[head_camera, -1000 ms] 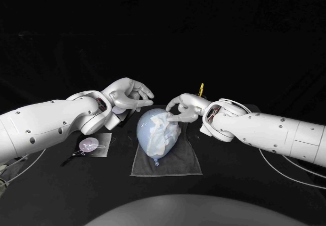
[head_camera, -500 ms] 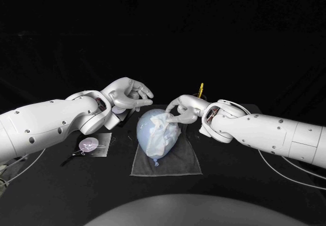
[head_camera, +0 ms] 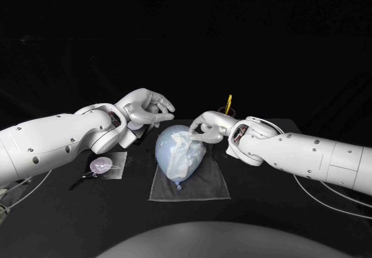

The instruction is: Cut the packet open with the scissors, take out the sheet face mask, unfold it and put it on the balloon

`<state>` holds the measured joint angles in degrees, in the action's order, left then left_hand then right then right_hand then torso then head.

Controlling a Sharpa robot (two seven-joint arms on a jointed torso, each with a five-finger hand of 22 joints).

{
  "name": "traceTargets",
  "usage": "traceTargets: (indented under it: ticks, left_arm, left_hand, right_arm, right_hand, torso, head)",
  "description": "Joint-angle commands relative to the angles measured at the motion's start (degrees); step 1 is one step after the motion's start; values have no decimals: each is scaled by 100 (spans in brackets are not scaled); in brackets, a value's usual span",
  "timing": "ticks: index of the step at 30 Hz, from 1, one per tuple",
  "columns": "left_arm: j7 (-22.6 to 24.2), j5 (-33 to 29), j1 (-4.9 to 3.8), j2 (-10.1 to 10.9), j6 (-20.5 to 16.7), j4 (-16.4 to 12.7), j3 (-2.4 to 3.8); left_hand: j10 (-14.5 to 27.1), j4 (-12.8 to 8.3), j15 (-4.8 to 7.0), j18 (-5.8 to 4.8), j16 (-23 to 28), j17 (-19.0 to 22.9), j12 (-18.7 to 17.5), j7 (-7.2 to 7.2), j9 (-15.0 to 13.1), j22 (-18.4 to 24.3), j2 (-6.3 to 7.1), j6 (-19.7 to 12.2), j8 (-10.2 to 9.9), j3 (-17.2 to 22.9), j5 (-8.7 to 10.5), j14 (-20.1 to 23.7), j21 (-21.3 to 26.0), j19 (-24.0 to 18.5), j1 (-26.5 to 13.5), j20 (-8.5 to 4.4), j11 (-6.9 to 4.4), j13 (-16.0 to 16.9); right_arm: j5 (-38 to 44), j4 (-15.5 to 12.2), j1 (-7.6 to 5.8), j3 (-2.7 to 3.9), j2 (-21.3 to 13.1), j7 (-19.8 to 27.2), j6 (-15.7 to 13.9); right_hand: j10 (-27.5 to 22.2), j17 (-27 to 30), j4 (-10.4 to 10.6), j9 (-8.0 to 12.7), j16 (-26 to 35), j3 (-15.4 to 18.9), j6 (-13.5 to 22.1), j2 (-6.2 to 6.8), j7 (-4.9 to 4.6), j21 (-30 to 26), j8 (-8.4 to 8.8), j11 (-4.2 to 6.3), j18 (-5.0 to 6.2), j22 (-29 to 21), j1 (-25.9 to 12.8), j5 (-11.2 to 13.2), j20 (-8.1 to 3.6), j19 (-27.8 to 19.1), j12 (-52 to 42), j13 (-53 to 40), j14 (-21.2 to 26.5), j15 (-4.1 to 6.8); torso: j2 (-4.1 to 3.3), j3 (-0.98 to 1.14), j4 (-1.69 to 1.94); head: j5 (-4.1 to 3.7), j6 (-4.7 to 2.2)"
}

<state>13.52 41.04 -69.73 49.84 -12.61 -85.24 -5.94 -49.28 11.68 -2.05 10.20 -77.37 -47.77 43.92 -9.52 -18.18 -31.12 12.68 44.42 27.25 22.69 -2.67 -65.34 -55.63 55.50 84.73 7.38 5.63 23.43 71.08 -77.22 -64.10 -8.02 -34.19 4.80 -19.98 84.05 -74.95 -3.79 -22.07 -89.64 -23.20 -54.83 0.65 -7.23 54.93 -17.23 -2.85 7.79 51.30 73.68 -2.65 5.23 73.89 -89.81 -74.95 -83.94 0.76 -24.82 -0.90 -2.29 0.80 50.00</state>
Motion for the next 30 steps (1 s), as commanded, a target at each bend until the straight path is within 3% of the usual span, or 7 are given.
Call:
traceTargets:
  ticks: [1, 7, 18, 25, 30]
  left_arm:
    - [66, -41, -1, -2, 55, -7, 4]
    - [53, -41, -1, 3, 74, -9, 3]
    - [34, -61, -1, 11, 95, -10, 2]
    - [34, -68, -1, 13, 156, -6, 0]
    - [68, -69, 0, 4, 212, 4, -2]
  left_hand:
    - [-34, -33, 0, 41, -32, 0, 33, -3, 3, -5, -18, 53, -28, -5, -10, -58, -30, 40, 53, 13, 2, 3]
    - [-40, -33, 3, 41, -38, -8, 41, -2, 6, -7, -21, 56, -29, -6, -10, -67, -34, 45, 51, 11, 0, 3]
    - [-41, -36, 5, 40, -37, 3, 45, 0, 10, -9, -31, 60, -31, 1, -10, -64, -38, 49, 58, 8, -2, 2]
    - [-19, -40, 5, 38, -21, 61, 40, -6, 22, -11, -22, 45, -47, -1, -10, -30, -42, 50, 58, 5, 4, -5]
    - [225, 23, -53, 23, 318, 821, -158, -36, 60, 37, 50, 41, -71, -80, -8, 555, 68, -86, -62, 42, 66, -141]
  right_arm:
    - [209, -18, 27, -12, -3, -36, -295]
    - [173, -58, 35, -12, -29, 49, -622]
    - [-116, -171, 38, -11, -83, 318, -1265]
    - [-323, -321, 39, -9, -180, 384, -1466]
    - [-457, -532, 39, 2, -305, 460, -1572]
  right_hand:
    - [595, -1505, -91, -64, -36, -124, -236, -79, 94, 49, -115, 96, 48, 45, 114, -13, -75, 12, -19, -1505, -606, 100]
    - [595, -1505, -209, -182, -36, -252, -407, -131, 185, 80, -284, 186, 36, 97, 139, -13, -166, 30, -19, -1505, -606, 185]
    - [595, -1505, -250, -243, -36, -346, -426, -141, 210, 94, -356, 211, 28, 127, 88, -13, -197, 38, -19, -1505, -606, 211]
    - [595, -1505, -307, -323, -36, -460, -457, -129, 236, 113, -449, 235, 22, 164, 25, -13, -222, 50, -19, -1505, -606, 232]
    - [595, -1505, -322, -350, -36, -498, -458, -126, 243, 122, -476, 242, 19, 179, -1, -13, -229, 55, -19, -1505, -606, 237]
  torso:
    - [5, -1, -1]
    - [2, -1, 0]
    - [5, 0, -3]
    - [6, -2, -3]
    - [0, -4, -4]
  head:
    - [3, 0]
    - [-1, 0]
    - [-6, 0]
    - [1, 0]
    - [16, 0]
